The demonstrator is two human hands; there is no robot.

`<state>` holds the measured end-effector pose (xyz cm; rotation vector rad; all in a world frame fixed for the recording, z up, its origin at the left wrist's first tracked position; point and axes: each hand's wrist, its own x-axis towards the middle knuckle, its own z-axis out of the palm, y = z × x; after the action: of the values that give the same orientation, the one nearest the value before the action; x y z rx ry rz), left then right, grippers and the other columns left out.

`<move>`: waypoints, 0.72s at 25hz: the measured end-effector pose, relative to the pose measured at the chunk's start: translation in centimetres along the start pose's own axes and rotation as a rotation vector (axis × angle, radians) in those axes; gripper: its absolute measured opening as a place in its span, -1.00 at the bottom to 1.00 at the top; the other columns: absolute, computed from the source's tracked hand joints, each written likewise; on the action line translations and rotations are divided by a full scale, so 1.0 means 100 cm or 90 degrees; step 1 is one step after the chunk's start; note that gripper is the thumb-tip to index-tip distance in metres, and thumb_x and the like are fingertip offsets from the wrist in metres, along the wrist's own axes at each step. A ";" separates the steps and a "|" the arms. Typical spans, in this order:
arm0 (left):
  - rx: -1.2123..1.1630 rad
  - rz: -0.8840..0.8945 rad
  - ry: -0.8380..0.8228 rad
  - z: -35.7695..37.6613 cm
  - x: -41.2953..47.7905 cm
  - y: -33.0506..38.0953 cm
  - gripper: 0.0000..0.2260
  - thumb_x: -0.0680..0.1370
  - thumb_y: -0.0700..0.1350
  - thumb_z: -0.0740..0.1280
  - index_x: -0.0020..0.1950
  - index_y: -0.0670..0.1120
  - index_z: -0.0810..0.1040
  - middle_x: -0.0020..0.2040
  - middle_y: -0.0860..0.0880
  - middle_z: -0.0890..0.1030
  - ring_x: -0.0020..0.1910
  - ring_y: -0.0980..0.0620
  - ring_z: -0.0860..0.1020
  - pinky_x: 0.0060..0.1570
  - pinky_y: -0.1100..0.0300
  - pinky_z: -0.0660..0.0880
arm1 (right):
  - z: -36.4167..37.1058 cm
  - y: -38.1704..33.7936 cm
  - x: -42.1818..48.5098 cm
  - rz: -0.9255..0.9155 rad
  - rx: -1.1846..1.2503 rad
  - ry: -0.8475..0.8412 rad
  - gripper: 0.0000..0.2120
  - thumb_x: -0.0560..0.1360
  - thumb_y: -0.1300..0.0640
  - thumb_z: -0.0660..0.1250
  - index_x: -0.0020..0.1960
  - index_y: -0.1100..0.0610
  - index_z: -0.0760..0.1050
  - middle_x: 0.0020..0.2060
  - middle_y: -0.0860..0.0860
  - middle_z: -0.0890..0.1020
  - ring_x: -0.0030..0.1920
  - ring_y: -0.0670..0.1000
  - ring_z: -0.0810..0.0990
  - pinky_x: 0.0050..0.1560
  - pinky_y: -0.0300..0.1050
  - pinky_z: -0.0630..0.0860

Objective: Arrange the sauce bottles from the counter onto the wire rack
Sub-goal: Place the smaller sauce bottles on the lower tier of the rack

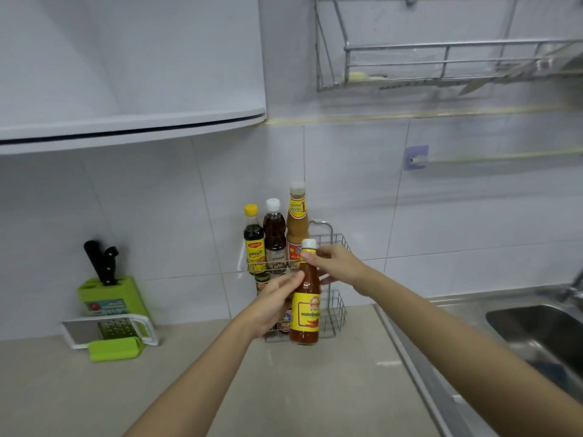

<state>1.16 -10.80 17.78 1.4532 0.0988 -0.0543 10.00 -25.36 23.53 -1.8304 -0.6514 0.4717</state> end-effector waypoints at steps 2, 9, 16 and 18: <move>0.043 -0.022 -0.002 0.005 0.003 0.001 -0.63 0.53 0.12 0.30 0.24 -0.06 0.56 0.18 -0.09 0.66 0.21 -0.05 0.60 0.28 0.02 0.48 | -0.001 0.012 -0.006 0.030 0.024 0.016 -0.66 0.51 -0.08 0.33 0.10 0.16 0.57 -0.01 0.10 0.68 -0.04 0.04 0.68 -0.16 -0.12 0.65; 0.395 -0.157 0.098 -0.036 0.014 -0.053 -0.71 0.51 0.08 0.32 -0.14 -0.16 0.52 -0.19 -0.08 0.59 -0.20 -0.02 0.54 -0.10 0.07 0.50 | -0.002 0.083 -0.001 0.127 -0.081 0.331 -0.70 0.37 -0.18 0.39 -0.15 0.05 0.50 -0.20 0.06 0.64 -0.11 0.16 0.66 -0.06 0.18 0.63; 0.498 -0.228 0.232 -0.085 0.020 -0.102 -0.81 0.46 -0.16 0.32 -0.37 -0.06 0.46 -0.32 -0.08 0.56 -0.28 -0.05 0.52 -0.19 0.15 0.44 | 0.005 0.146 0.027 0.188 0.188 0.550 -0.58 0.31 -0.29 0.32 -0.23 0.08 0.41 -0.24 0.06 0.59 -0.10 0.20 0.63 0.00 0.26 0.59; 0.481 -0.233 0.305 -0.095 0.028 -0.113 -0.87 0.45 -0.14 0.32 -0.29 -0.10 0.54 -0.24 -0.14 0.66 -0.16 -0.13 0.63 -0.12 0.13 0.51 | 0.020 0.138 0.031 0.175 0.198 0.606 -0.67 0.43 -0.14 0.36 -0.17 0.13 0.41 -0.25 0.02 0.57 -0.12 0.14 0.60 0.04 0.19 0.58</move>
<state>2.56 -2.59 5.27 2.1628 0.8078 -0.0425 14.05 -25.61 9.87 -1.6023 0.3114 -0.1491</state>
